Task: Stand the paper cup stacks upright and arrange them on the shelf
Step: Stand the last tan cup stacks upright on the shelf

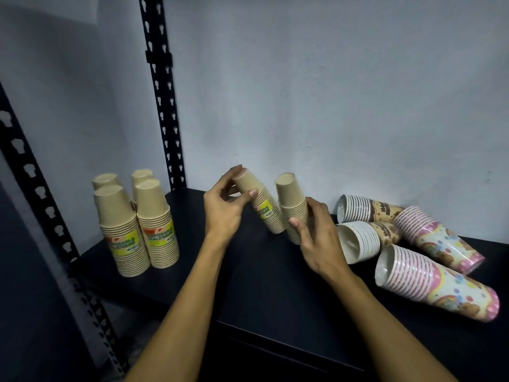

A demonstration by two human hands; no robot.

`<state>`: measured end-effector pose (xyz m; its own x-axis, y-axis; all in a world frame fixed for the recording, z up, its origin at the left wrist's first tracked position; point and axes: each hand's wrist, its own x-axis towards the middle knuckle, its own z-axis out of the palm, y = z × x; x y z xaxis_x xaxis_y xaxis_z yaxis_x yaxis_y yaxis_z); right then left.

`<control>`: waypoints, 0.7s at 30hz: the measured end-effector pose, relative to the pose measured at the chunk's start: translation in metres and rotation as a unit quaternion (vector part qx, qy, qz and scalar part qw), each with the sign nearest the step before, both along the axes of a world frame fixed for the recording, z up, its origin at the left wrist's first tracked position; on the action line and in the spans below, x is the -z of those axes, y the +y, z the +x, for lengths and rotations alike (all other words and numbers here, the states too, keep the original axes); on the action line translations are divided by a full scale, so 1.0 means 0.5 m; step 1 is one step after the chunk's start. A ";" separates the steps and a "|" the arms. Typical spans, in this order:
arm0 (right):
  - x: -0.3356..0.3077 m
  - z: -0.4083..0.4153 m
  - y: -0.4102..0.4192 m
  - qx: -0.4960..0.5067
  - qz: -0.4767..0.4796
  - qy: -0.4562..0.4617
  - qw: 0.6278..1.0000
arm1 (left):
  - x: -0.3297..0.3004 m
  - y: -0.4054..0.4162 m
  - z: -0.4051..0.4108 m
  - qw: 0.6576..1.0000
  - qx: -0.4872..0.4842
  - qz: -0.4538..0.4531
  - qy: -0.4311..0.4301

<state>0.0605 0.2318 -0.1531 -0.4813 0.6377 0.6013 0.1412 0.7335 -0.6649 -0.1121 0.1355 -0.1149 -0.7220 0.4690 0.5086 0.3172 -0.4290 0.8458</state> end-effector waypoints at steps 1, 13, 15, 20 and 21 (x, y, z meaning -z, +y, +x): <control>0.000 0.000 0.002 -0.003 -0.025 0.004 1.000 | -0.002 -0.004 0.013 1.000 0.000 -0.003 0.029; 0.000 -0.002 0.003 -0.062 -0.132 0.030 0.989 | 0.048 0.044 0.017 0.973 0.110 -0.162 0.118; 0.000 -0.002 0.006 -0.070 -0.144 0.033 0.987 | 0.056 0.043 0.015 0.967 0.125 -0.183 0.122; -0.003 0.002 0.011 -0.105 -0.168 0.015 0.980 | 0.072 0.024 0.017 0.966 0.121 -0.198 0.116; -0.001 0.002 0.012 -0.115 -0.170 0.007 0.979 | 0.075 0.018 0.018 0.967 0.119 -0.196 0.113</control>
